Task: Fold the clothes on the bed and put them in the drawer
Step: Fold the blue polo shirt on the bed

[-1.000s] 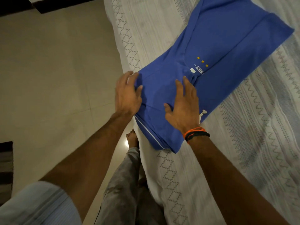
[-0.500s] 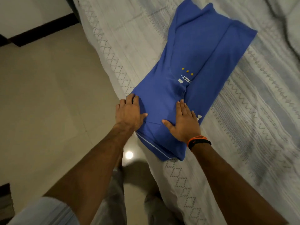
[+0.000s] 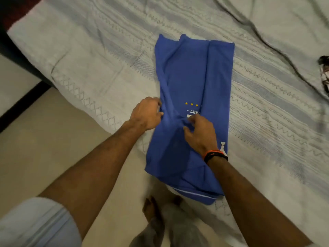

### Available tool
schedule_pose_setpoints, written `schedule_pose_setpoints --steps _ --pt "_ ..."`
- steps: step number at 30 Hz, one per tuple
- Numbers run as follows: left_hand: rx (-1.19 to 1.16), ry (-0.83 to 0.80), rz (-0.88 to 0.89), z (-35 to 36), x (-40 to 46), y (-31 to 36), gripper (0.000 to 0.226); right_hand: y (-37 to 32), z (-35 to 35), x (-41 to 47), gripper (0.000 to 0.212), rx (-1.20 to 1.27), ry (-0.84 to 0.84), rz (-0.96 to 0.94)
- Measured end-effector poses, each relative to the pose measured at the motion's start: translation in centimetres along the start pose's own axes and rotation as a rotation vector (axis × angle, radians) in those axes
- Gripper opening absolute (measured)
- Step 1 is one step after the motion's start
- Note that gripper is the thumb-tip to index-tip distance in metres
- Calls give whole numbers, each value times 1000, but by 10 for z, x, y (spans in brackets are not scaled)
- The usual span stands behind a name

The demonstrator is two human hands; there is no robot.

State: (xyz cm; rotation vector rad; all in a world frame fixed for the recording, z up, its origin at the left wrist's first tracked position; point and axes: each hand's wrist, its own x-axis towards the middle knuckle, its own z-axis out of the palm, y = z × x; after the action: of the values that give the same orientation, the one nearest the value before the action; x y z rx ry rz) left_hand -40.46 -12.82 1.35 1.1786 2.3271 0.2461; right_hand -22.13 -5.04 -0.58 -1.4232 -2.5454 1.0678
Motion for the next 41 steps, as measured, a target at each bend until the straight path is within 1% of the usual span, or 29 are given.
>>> schedule_pose_setpoints --steps 3,6,8,9,12,14,18,20,22,25,28,31,33,35,36,38,39,41 --pt "53 8 49 -16 36 -8 42 -18 9 18 28 7 27 10" --pt "107 15 110 -21 82 -17 42 -29 23 45 31 -79 51 -11" --pt "143 34 175 -22 108 -26 46 -37 32 60 35 -153 14 -11" --pt "179 27 237 -22 126 -30 48 -40 37 69 38 -189 -13 17" --pt "324 -62 392 -23 162 -38 47 -43 49 85 45 -272 -89 79" --pt "432 -102 424 -29 178 -38 46 -42 55 92 48 -271 -97 125" --pt "608 -191 484 -38 201 -33 43 -35 58 103 42 -72 -121 237" --pt "696 -252 532 -45 214 -28 34 -32 59 106 34 24 -149 286" --pt "784 -283 594 -52 229 -22 23 -30 60 105 28 104 -111 327" --pt "877 -340 679 -67 247 -13 15 -28 62 100 36 210 -20 390" --pt "867 -374 709 -87 262 3 11 -26 64 92 44 316 84 460" --pt "819 -326 799 -97 271 33 12 -27 65 85 45 360 204 522" --pt "799 -221 867 -90 273 56 11 -27 68 83 41 323 247 559" --pt "822 -120 889 -73 275 75 15 -30 68 84 36 233 258 602" --pt "854 -113 888 -62 275 81 18 -32 69 84 37 190 254 620" --pt "909 -158 913 -34 272 86 23 -32 70 85 36 122 227 662" --pt "915 -170 927 -22 270 85 22 -31 71 86 35 111 220 680" --pt "887 -132 925 -6 268 81 18 -27 72 84 33 126 235 694"
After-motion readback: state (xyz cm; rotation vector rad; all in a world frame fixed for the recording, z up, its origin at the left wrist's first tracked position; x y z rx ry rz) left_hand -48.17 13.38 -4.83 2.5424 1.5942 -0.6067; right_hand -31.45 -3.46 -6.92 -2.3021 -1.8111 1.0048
